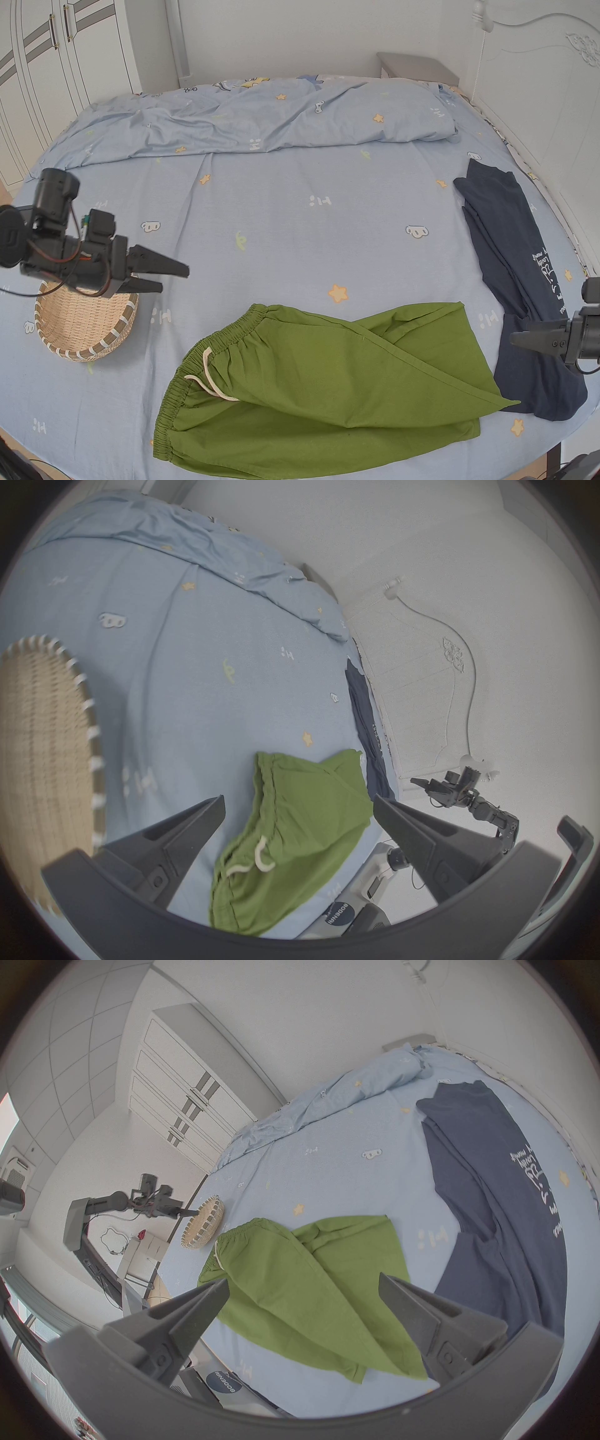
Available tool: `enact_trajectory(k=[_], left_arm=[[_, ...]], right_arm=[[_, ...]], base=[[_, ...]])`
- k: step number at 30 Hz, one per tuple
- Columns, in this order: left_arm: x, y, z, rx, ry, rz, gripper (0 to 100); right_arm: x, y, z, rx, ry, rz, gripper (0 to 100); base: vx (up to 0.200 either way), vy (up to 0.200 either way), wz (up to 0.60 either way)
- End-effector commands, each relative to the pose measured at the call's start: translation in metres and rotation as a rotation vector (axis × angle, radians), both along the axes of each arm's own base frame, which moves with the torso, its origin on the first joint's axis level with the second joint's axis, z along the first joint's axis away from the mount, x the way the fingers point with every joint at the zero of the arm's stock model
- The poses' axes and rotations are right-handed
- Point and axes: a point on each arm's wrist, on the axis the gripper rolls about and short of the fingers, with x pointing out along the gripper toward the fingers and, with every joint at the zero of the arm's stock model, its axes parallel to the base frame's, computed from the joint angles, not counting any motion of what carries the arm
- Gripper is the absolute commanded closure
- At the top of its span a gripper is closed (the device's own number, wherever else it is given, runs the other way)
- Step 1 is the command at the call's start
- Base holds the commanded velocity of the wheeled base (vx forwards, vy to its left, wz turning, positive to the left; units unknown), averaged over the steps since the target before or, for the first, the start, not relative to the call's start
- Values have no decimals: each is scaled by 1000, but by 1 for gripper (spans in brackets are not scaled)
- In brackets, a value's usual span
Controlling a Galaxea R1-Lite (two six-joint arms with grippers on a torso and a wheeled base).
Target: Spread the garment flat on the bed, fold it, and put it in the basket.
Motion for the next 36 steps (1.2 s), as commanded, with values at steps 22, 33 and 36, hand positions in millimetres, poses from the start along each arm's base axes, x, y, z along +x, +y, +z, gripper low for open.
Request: enact_trajectory(k=[22,33,36], left_arm=[[128,-81,-99,101,297,-153,0],[125,-89,-105,110,318,-173,100],[125,-92,-108,112,324,-180,100]], right_arm=[[33,17,-13,-27,81,73,0],[34,17,-14,-27,84,70,0],[35,17,-15,-27,87,70,0]], base=[[0,0,0],[0,0,0],[0,0,0]])
